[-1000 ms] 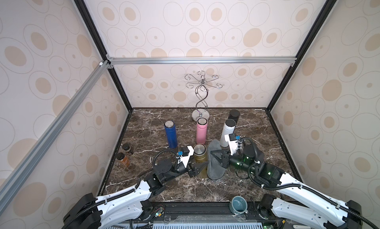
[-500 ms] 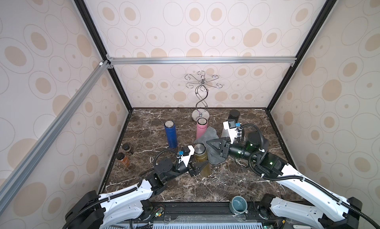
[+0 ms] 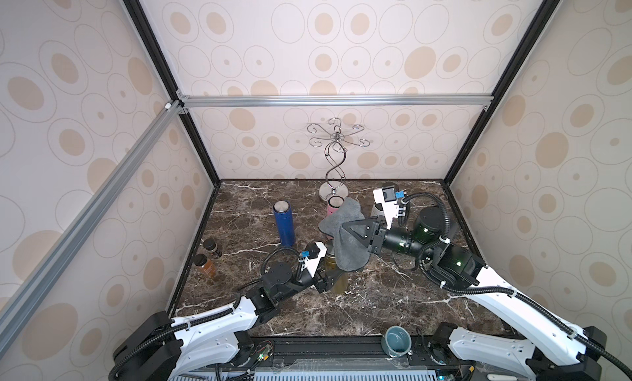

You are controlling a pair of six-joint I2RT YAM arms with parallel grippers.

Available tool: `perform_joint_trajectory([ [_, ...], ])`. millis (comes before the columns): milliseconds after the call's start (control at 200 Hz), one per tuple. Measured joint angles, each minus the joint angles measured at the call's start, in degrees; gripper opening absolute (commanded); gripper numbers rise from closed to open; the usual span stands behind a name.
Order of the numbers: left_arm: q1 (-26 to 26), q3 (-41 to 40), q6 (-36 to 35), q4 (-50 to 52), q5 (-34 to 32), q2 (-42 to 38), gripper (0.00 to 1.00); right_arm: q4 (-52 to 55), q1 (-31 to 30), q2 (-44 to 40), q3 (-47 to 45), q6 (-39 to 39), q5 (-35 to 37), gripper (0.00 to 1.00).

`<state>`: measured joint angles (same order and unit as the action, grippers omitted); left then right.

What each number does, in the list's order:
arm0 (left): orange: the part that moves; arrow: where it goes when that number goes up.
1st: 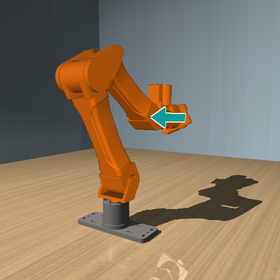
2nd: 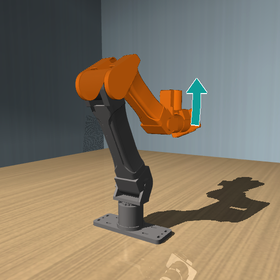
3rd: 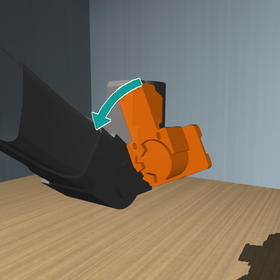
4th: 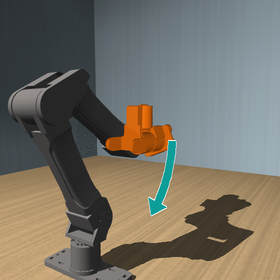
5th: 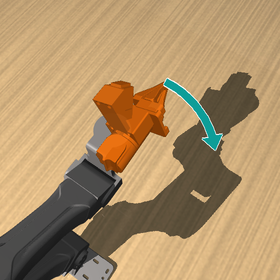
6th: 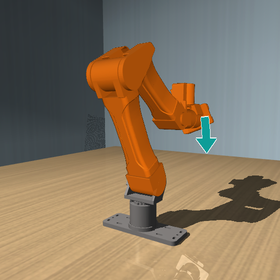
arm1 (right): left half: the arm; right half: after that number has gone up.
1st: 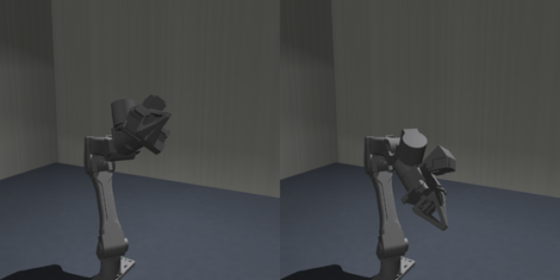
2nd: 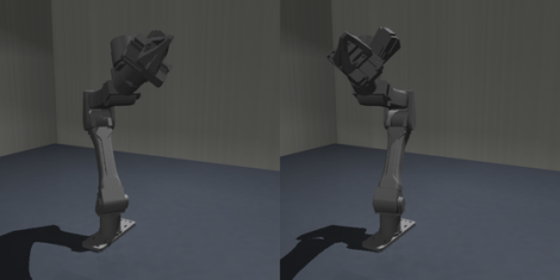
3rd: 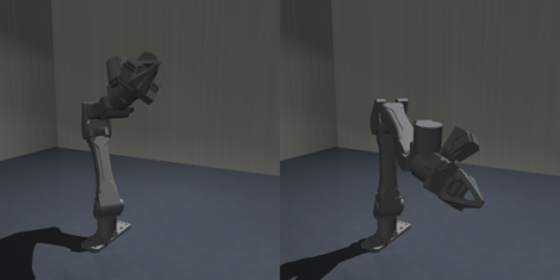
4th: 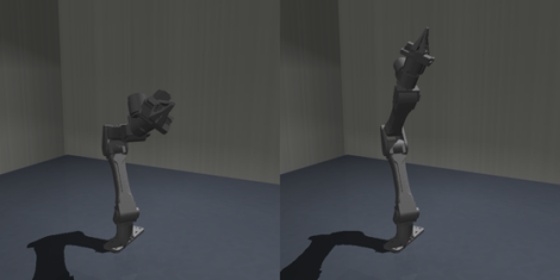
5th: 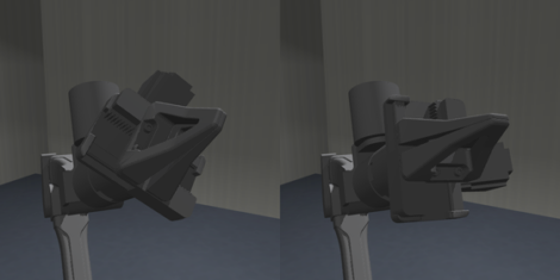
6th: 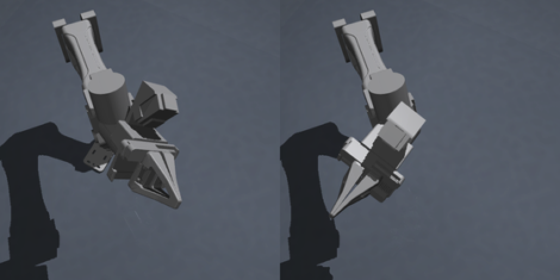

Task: Wipe the surface of the thermos
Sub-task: Wipe the dirt from the surface of the thermos.

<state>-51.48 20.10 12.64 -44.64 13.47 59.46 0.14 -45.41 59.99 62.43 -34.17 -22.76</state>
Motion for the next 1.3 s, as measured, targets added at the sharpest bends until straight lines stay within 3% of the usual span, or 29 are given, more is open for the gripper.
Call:
perform_joint_trajectory([
  [270,0.0,0.0,-0.3,0.6,-1.4,-1.0,0.00,1.1,-0.9,5.2,-1.2,-1.4,-0.1,0.00],
  [620,0.0,0.0,-0.4,3.1,-3.6,-4.6,0.00,9.7,-1.0,1.0,-5.0,-1.1,18.4,0.00],
  [775,0.0,0.0,-0.5,2.8,-4.9,-6.1,0.00,13.4,-1.0,-3.1,-7.5,-1.0,23.5,0.00],
  [1115,0.0,0.0,-0.3,2.7,-10.6,-9.6,0.00,15.2,-1.0,-14.8,-16.9,-4.0,25.7,0.00],
  [1300,0.4,1.2,2.3,3.6,-14.3,-11.1,0.00,8.9,-0.9,-18.3,-26.1,-8.3,22.9,0.00],
])
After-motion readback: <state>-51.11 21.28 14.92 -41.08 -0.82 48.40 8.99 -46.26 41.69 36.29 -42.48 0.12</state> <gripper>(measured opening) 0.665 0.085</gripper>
